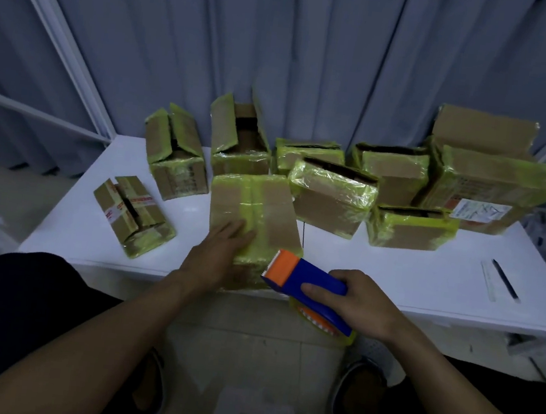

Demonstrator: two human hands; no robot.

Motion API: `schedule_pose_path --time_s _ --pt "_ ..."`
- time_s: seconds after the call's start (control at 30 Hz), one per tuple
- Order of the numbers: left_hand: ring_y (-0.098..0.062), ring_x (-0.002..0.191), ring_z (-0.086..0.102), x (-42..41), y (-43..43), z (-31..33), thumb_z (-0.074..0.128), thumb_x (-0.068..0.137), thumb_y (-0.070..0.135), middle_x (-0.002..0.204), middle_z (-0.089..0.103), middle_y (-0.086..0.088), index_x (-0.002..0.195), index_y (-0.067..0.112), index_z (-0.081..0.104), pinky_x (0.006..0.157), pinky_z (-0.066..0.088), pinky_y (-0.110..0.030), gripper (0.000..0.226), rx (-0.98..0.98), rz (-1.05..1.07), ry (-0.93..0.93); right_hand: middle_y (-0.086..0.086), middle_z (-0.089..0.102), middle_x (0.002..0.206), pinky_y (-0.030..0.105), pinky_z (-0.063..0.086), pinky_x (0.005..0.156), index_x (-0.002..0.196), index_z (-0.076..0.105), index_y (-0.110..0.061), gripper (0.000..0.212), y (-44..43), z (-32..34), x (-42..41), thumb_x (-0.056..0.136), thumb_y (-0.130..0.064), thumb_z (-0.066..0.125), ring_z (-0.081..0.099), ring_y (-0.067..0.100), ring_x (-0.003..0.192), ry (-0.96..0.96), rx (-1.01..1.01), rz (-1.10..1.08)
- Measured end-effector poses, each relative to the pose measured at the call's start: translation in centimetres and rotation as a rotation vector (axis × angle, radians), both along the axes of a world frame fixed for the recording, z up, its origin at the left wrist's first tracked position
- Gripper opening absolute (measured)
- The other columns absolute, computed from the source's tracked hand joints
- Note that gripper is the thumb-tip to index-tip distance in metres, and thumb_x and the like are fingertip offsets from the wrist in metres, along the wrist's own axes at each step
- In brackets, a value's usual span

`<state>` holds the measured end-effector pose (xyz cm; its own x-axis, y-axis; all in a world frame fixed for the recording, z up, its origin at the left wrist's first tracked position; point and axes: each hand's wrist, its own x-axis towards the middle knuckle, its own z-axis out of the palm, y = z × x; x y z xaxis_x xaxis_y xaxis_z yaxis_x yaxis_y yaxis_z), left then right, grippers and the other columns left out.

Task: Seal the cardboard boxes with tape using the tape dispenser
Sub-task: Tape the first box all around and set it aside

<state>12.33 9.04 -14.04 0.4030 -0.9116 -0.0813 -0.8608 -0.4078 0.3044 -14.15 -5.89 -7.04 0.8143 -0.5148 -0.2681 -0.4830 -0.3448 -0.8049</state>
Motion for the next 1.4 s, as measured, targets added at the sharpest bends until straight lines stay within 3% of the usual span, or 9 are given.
schedule_pose_path --time_s 0.17,0.23,0.33,0.43,0.53,0.77,0.97,1.13,1.4 --pt "-0.020 0.153 0.006 1.5 1.3 2.4 0.062 0.076 0.073 0.166 0.008 0.007 0.155 0.039 0.021 0.119 0.008 -0.059 0.096 0.094 -0.058 0.072 -0.005 0.073 0.073 0.018 0.046 0.057 0.085 0.071 -0.020 0.047 0.5 -0.1 0.9 0.079 -0.067 0.068 0.069 0.009 0.063 -0.016 0.008 0.026" --pt "-0.018 0.147 0.029 0.6 2.0 4.1 0.059 0.079 0.066 0.158 0.034 0.004 0.149 0.029 0.042 0.120 0.019 -0.050 0.081 -0.084 0.028 0.172 -0.003 0.073 0.072 0.019 0.046 0.057 0.084 0.072 -0.018 0.047 0.7 -0.1 1.3 0.081 -0.065 0.068 0.068 0.009 0.062 -0.035 0.015 0.035" --pt "-0.001 0.108 0.063 -1.0 3.2 6.7 0.071 0.089 0.039 0.121 0.069 0.009 0.122 0.024 0.070 0.093 0.049 -0.019 0.036 -0.360 0.280 0.491 -0.001 0.074 0.072 0.018 0.045 0.057 0.084 0.072 -0.015 0.045 1.1 0.2 1.9 0.083 -0.060 0.070 0.069 0.010 0.061 -0.079 0.073 0.036" --pt "0.003 0.077 0.067 -3.0 4.7 8.2 0.068 0.093 0.030 0.091 0.076 0.012 0.107 0.021 0.076 0.062 0.045 -0.007 0.019 -0.359 0.409 0.817 0.001 0.074 0.075 0.020 0.047 0.059 0.087 0.072 -0.015 0.041 1.6 0.2 2.4 0.084 -0.056 0.070 0.070 0.015 0.065 -0.111 0.119 0.061" --pt "0.007 0.064 0.064 -4.7 5.4 8.5 0.064 0.095 0.020 0.075 0.074 0.011 0.104 0.011 0.076 0.054 0.042 -0.005 0.018 -0.403 0.436 1.001 -0.003 0.068 0.068 0.023 0.043 0.060 0.080 0.069 -0.021 0.034 2.0 -0.4 2.9 0.084 -0.054 0.073 0.062 0.012 0.060 -0.129 0.095 0.100" --pt "0.003 0.071 0.066 -5.5 6.5 8.3 0.067 0.093 0.015 0.083 0.077 0.005 0.101 0.011 0.077 0.058 0.043 -0.006 0.013 -0.520 0.483 1.083 0.008 0.072 0.084 0.036 0.048 0.068 0.091 0.071 -0.016 0.045 2.6 -1.6 3.6 0.078 -0.059 0.074 0.068 0.030 0.076 -0.229 0.199 0.142" --pt "-0.004 0.074 0.065 -5.3 7.2 8.3 0.071 0.089 0.020 0.084 0.076 -0.003 0.098 0.014 0.078 0.066 0.045 -0.019 0.013 -0.487 0.486 1.162 -0.001 0.071 0.084 0.025 0.049 0.067 0.095 0.069 -0.017 0.041 2.9 -1.9 3.7 0.079 -0.055 0.074 0.067 0.015 0.074 -0.257 0.227 0.166" --pt "-0.010 0.078 0.066 -5.0 7.5 8.2 0.070 0.091 0.022 0.089 0.076 -0.005 0.094 0.016 0.077 0.078 0.044 -0.035 0.010 -0.474 0.511 1.163 0.001 0.070 0.084 0.026 0.049 0.067 0.096 0.069 -0.014 0.044 3.2 -2.3 3.8 0.079 -0.053 0.074 0.067 0.018 0.074 -0.262 0.242 0.166" --pt "-0.005 0.074 0.061 -5.1 7.8 8.4 0.075 0.084 0.029 0.081 0.073 0.004 0.096 0.022 0.079 0.073 0.042 -0.027 0.014 -0.452 0.488 1.203 0.004 0.072 0.090 0.028 0.052 0.070 0.100 0.070 -0.015 0.046 3.3 -2.3 3.9 0.079 -0.055 0.075 0.069 0.021 0.079 -0.253 0.269 0.153"
